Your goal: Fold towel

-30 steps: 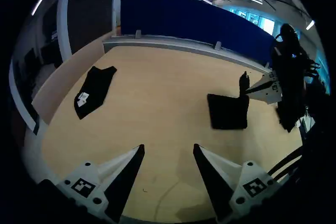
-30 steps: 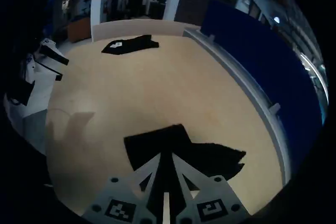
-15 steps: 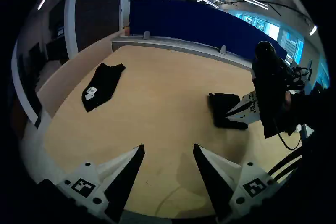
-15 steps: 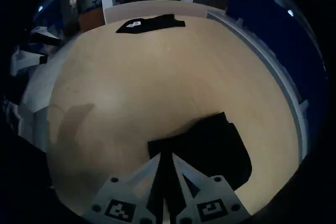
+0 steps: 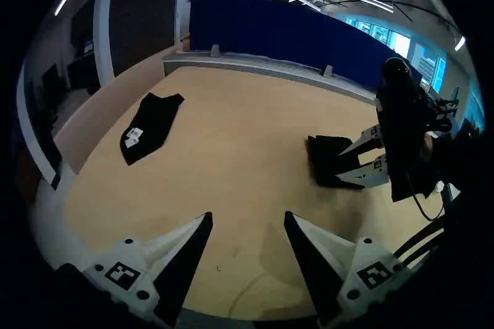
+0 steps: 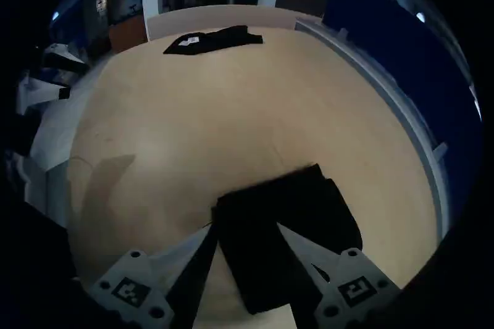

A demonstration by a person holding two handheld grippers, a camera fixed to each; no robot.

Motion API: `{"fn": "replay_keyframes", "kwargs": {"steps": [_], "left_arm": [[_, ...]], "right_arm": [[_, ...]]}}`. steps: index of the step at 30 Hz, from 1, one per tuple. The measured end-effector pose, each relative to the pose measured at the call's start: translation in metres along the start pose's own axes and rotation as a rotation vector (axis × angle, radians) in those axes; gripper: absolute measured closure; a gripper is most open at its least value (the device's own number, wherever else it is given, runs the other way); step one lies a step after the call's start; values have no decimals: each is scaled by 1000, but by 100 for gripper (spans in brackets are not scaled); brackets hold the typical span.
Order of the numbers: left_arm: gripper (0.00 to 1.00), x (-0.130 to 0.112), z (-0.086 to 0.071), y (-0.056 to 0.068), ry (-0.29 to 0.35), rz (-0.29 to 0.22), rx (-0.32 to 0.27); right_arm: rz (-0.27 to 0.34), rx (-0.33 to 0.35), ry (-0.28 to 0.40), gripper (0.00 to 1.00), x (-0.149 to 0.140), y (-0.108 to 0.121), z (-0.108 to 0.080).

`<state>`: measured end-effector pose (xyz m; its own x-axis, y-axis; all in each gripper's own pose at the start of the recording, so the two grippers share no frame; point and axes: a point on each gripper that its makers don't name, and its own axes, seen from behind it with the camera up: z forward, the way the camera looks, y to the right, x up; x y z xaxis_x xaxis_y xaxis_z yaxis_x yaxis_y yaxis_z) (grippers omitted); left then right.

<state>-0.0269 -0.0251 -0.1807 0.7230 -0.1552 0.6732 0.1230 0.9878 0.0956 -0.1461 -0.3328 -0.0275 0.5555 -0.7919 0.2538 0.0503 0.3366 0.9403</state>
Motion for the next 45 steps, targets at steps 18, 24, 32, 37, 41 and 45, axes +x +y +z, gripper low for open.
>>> {"fn": "replay_keyframes", "kwargs": {"steps": [18, 24, 32, 37, 41, 45], "left_arm": [[15, 8, 3, 7, 3, 3, -10], [15, 8, 6, 10, 1, 14, -16], [14, 8, 5, 15, 1, 20, -24], [15, 7, 6, 14, -1, 16, -22], [15, 7, 6, 13, -2, 15, -21], [15, 6, 7, 14, -4, 17, -21]], "right_arm": [[183, -59, -16, 36, -62, 8, -36], [215, -77, -32, 37, -85, 8, -43], [235, -94, -49, 36, -99, 9, -44], [243, -93, -60, 37, -105, 7, -43], [251, -92, -67, 40, -111, 6, -40], [264, -88, -67, 45, -112, 3, -38]]}}
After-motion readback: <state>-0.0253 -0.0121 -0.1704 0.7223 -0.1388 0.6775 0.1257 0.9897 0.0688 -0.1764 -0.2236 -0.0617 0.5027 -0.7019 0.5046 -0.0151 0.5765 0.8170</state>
